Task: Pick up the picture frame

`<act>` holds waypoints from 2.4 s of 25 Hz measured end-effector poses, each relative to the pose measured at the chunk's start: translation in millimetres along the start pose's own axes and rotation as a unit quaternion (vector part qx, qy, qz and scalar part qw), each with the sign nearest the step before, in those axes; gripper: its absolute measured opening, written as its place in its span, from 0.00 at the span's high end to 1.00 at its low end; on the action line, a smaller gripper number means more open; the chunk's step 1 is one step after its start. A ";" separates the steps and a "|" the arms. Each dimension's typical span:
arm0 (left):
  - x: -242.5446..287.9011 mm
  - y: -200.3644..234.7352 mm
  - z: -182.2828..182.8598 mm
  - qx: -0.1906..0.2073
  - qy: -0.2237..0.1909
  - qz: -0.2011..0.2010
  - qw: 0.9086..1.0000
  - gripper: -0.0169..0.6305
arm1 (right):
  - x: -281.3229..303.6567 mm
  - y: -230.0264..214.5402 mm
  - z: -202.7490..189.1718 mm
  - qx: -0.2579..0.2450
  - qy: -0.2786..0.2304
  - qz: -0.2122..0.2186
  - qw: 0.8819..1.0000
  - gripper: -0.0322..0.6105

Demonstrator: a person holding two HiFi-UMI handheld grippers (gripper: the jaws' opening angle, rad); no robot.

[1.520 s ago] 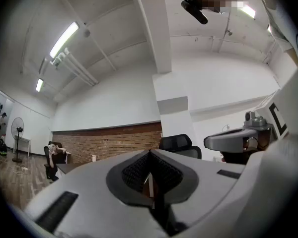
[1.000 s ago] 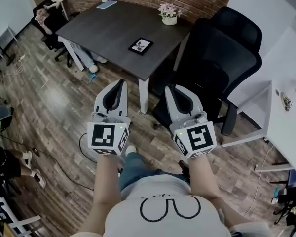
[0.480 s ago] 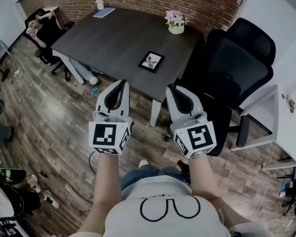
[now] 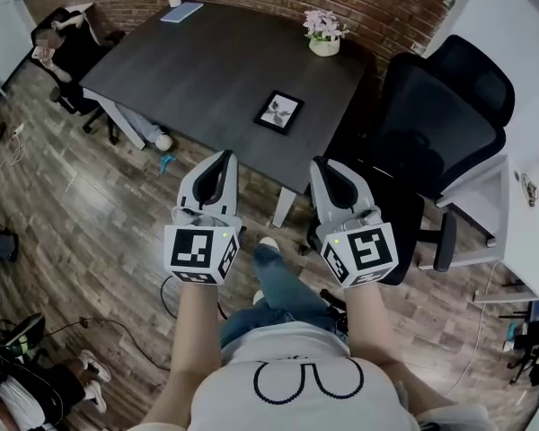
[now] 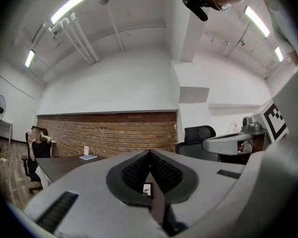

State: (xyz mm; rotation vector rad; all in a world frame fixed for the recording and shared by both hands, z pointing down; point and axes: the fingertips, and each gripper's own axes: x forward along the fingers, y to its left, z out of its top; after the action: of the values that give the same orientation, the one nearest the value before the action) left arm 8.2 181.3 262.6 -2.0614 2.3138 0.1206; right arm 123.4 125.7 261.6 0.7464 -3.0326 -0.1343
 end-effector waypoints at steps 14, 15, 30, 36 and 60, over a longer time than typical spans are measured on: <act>138.8 78.8 -18.0 0.016 0.024 -0.024 0.999 0.98 | 145.4 -69.8 -18.5 0.018 0.001 -0.020 1.000 0.95; 152.1 83.6 -18.9 0.016 0.026 -0.027 0.999 0.98 | 155.8 -77.5 -19.3 0.019 0.003 -0.023 1.000 0.95; 311.0 98.5 -58.4 0.002 0.067 -0.107 0.992 0.98 | 243.8 -183.1 -47.9 0.033 0.034 -0.097 0.994 0.95; 338.5 102.0 -73.8 -0.005 0.089 -0.129 0.988 0.98 | 242.6 -197.2 -59.5 0.035 0.050 -0.137 0.989 0.95; 403.5 114.8 -181.8 -0.096 0.281 -0.246 0.923 0.66 | 259.3 -210.7 -115.3 0.080 0.134 -0.292 0.944 0.95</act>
State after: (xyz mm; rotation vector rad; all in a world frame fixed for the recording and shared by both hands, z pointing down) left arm -148.7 -220.6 414.2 -3.0383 1.9755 -0.3151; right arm -4.7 -189.7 356.7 1.5160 -2.4996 0.1958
